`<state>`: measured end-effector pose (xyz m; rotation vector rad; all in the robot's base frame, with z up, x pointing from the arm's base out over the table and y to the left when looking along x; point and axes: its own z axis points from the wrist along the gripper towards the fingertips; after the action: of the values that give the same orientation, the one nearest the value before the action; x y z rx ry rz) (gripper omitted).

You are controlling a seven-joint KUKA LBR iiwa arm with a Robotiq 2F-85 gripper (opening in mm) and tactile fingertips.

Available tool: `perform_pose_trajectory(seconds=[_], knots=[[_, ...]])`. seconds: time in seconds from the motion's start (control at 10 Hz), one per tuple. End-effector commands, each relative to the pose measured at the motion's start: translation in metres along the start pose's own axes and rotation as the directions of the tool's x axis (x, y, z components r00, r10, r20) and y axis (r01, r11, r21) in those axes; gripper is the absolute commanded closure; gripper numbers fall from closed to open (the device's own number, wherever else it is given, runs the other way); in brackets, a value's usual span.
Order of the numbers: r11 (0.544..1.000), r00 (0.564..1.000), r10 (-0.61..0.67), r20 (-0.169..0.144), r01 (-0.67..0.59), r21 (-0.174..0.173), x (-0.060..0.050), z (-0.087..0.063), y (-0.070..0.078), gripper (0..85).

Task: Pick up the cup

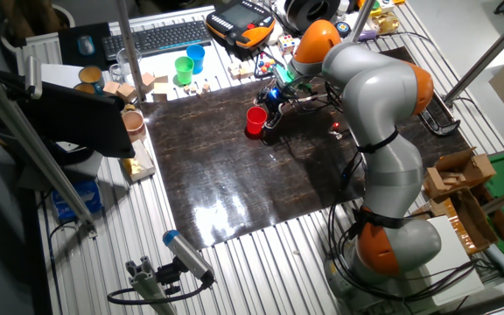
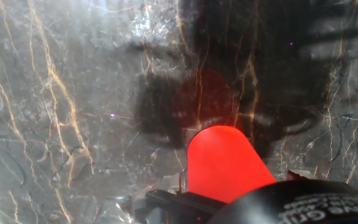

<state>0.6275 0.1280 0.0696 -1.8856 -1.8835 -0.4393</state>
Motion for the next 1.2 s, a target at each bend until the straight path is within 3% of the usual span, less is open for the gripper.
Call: perform_pose_trajectory(seconds=[0.0,1.1], knots=[[1.000,1.000,0.000,-0.001,0.000,0.000,0.0008,0.0002,-0.0001,0.0],[1.000,1.000,0.008,-0.008,-0.008,-0.001,0.0052,0.0027,-0.0009,0.0]])
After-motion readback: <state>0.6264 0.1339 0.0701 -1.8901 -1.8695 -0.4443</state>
